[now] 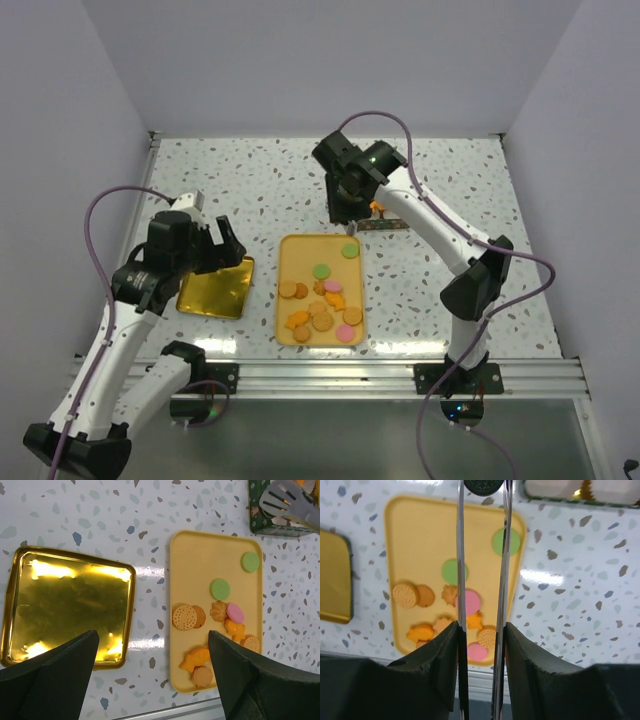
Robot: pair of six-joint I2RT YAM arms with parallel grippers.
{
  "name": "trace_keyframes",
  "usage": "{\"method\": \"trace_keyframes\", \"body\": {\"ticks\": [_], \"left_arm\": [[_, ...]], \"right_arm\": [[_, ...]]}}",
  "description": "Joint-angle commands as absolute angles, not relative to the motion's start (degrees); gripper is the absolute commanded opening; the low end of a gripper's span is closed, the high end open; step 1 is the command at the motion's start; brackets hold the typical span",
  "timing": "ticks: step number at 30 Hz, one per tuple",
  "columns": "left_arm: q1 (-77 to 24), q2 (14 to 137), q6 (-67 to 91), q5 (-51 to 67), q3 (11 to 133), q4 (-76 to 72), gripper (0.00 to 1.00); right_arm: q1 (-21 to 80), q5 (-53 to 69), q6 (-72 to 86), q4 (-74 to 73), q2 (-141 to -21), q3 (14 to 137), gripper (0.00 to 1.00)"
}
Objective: Pack the cookies
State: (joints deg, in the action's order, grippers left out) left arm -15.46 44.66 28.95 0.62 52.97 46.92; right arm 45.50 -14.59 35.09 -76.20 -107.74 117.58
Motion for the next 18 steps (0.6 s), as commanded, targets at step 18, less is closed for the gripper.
{"method": "trace_keyframes", "body": {"ticks": [18], "left_arm": [[-15.73, 51.77, 28.56, 1.93, 53.35, 36.21, 0.96]], "right_arm": [[25.14, -15.56, 25.93, -79.98, -106.26, 115.32, 0.41]]}}
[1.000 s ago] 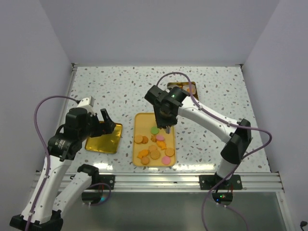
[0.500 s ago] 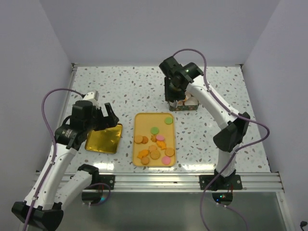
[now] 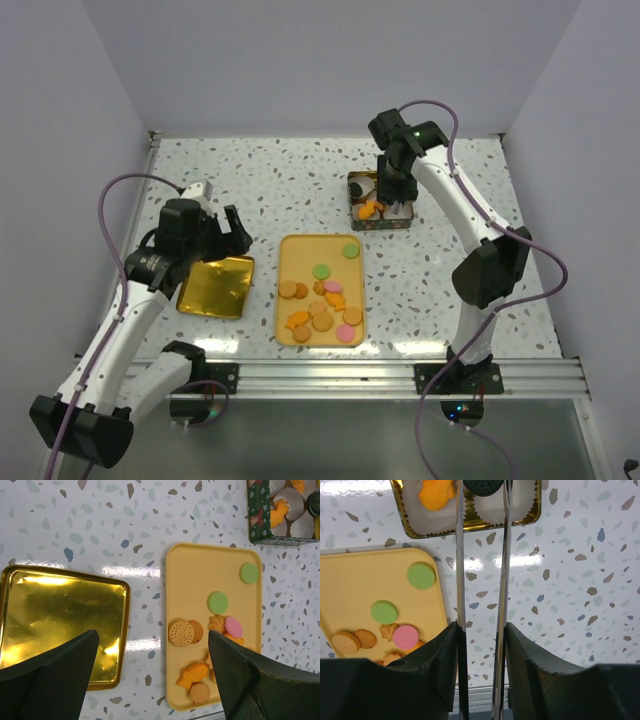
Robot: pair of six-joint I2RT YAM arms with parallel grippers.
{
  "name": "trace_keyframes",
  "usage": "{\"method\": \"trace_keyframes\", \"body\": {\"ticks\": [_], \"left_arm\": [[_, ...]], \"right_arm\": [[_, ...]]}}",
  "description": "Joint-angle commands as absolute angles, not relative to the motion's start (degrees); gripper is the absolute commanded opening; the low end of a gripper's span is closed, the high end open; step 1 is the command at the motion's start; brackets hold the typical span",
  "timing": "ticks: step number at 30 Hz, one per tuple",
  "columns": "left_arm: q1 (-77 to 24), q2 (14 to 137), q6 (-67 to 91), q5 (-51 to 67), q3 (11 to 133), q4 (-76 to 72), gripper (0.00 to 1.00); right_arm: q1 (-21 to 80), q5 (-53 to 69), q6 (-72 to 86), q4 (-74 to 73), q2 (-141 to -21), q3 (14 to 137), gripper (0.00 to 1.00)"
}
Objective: Pack the cookies
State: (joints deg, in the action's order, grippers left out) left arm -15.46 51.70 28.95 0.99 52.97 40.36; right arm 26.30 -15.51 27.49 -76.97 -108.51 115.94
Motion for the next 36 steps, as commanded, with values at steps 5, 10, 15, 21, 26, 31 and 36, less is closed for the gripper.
{"method": "trace_keyframes", "body": {"ticks": [5, 10, 15, 21, 26, 31, 36], "left_arm": [[-15.73, 52.21, 28.65, 2.46, 53.00, 35.68, 0.96], [-15.73, 52.21, 28.57, 2.46, 53.09, 36.21, 0.96], [-15.73, 51.86, 28.21, 2.37, 53.52, 37.26, 0.96], [-15.73, 51.24, 27.60, 1.85, 54.05, 38.58, 0.96], [-15.73, 50.63, 27.25, 1.67, 54.40, 39.64, 0.96], [-15.73, 49.92, 27.07, 1.41, 54.67, 40.52, 0.96], [-15.73, 48.96, 27.25, 1.23, 54.76, 41.31, 0.96]], "right_arm": [[24.00, -15.73, 25.49, -79.46, -106.44, 114.17, 0.41], [22.94, -15.29, 24.96, -77.87, -106.87, 112.15, 0.41], [22.15, -15.29, 24.61, -77.43, -107.84, 112.59, 0.41], [21.53, -15.29, 24.52, -77.26, -108.81, 113.47, 0.45], [21.45, -15.03, 24.79, -77.26, -108.55, 113.29, 0.48], [21.45, -14.77, 25.05, -76.99, -107.67, 112.76, 0.50], [21.45, -15.20, 25.14, -77.08, -105.91, 111.97, 0.50]]}}
